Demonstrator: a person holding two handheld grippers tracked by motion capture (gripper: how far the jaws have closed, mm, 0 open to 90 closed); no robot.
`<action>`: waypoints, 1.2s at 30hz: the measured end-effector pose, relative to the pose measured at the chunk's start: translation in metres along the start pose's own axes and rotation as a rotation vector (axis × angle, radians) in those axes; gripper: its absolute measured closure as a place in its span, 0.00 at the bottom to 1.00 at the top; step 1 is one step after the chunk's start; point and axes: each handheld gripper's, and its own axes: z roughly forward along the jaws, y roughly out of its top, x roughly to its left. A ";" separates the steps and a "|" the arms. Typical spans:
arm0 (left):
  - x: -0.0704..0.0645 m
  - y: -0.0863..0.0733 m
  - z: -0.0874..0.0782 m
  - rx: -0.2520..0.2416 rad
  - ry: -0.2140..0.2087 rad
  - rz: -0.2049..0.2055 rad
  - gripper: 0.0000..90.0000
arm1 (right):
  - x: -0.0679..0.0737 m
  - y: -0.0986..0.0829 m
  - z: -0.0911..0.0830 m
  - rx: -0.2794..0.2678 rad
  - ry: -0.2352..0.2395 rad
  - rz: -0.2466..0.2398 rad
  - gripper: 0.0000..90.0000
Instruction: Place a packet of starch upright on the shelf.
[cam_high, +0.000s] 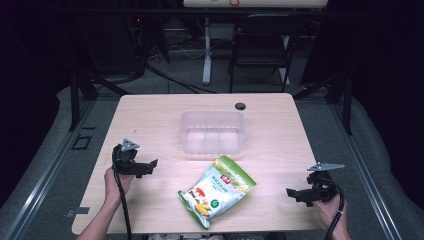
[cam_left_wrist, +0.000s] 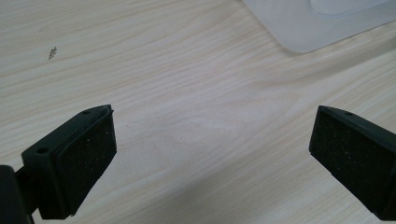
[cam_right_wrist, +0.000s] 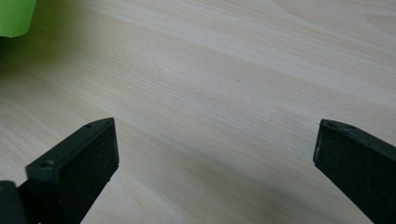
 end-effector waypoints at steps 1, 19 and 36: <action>0.000 0.000 0.000 0.000 0.000 0.000 0.01 | 0.000 0.000 0.000 0.000 0.000 0.000 0.00; -0.003 0.000 0.004 0.009 0.004 0.002 0.01 | 0.000 0.000 -0.001 -0.022 0.030 0.006 0.00; -0.004 -0.003 0.001 0.008 -0.009 0.017 0.01 | 0.018 0.007 -0.002 -0.021 0.073 -0.056 0.00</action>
